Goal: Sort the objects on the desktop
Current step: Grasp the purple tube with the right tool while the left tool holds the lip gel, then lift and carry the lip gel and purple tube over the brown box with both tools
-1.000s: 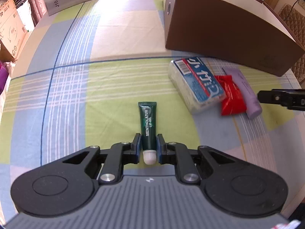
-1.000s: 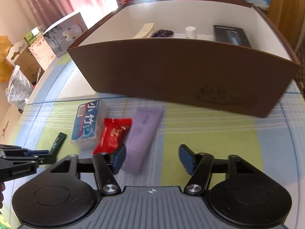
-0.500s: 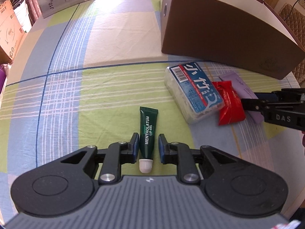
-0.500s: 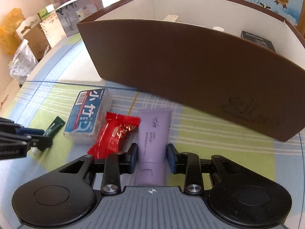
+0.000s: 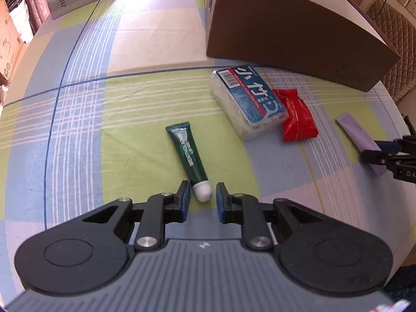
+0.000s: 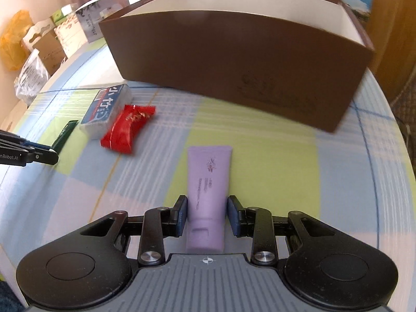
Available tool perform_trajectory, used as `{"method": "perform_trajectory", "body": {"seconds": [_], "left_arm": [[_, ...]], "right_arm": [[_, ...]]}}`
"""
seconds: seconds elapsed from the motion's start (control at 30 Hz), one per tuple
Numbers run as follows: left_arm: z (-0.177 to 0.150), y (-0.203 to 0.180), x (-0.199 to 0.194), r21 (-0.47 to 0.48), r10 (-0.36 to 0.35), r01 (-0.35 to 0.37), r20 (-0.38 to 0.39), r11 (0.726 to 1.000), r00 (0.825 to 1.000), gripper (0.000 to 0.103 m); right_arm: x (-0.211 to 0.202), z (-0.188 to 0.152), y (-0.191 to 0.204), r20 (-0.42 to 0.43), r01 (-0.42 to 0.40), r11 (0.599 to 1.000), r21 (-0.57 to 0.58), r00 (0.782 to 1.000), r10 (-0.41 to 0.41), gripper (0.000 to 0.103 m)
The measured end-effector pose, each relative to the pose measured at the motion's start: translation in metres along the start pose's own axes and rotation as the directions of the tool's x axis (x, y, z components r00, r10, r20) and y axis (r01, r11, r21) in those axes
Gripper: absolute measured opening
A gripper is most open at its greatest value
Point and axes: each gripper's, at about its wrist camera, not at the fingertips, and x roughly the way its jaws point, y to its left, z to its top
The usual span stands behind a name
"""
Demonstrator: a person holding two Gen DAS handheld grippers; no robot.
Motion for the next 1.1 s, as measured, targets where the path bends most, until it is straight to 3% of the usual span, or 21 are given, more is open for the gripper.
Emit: {"method": "perform_trajectory", "body": {"seconds": [0.1,0.2,0.27,0.37,0.5,0.73,0.8,0.87,0.9,1.1], "left_arm": [[0.006,0.004,0.001,-0.032,0.004,-0.004,0.004,0.999,1.0,0.017],[0.014,0.006,0.006,-0.03,0.026,-0.026,0.01,0.999,1.0,0.018],[0.019,0.004,0.01,-0.014,0.045,-0.045,0.018,0.999,0.999,0.018],[0.021,-0.001,0.013,0.015,0.059,-0.06,0.022,0.998,0.998,0.018],[0.014,-0.009,0.013,0.055,0.084,-0.085,0.022,0.995,0.996,0.013],[-0.007,-0.026,0.005,0.062,0.041,-0.04,-0.003,0.997,0.999,0.012],[-0.012,-0.031,0.003,0.073,0.029,-0.028,-0.011,0.997,1.0,0.012],[-0.015,-0.033,0.001,0.072,0.018,-0.017,-0.017,0.997,1.0,0.012],[-0.016,-0.034,0.001,0.07,0.013,-0.011,-0.02,0.997,1.0,0.012],[-0.02,-0.036,-0.003,0.067,-0.007,0.009,-0.032,0.998,0.999,0.012]], "right_arm": [[-0.005,-0.007,-0.004,0.013,0.008,1.0,0.02,1.0,-0.008,0.032],[-0.002,-0.003,-0.004,0.014,0.007,1.0,0.027,1.0,-0.008,0.042],[0.002,0.0,-0.001,0.012,0.024,1.0,-0.001,1.0,-0.024,0.05],[0.008,0.003,0.007,0.015,0.06,0.995,-0.081,0.998,-0.059,0.051],[0.012,0.002,0.008,0.023,0.07,0.991,-0.113,0.997,-0.067,0.051],[0.012,0.0,0.008,0.031,0.072,0.99,-0.12,0.997,-0.068,0.05],[0.011,-0.001,0.009,0.035,0.072,0.99,-0.121,0.997,-0.068,0.047],[0.011,0.0,0.011,0.036,0.068,0.989,-0.135,0.997,-0.063,0.033],[0.011,0.001,0.013,0.033,0.069,0.987,-0.142,0.997,-0.065,0.031],[0.009,0.001,0.018,0.014,0.063,0.989,-0.132,0.998,-0.062,0.031]]}}
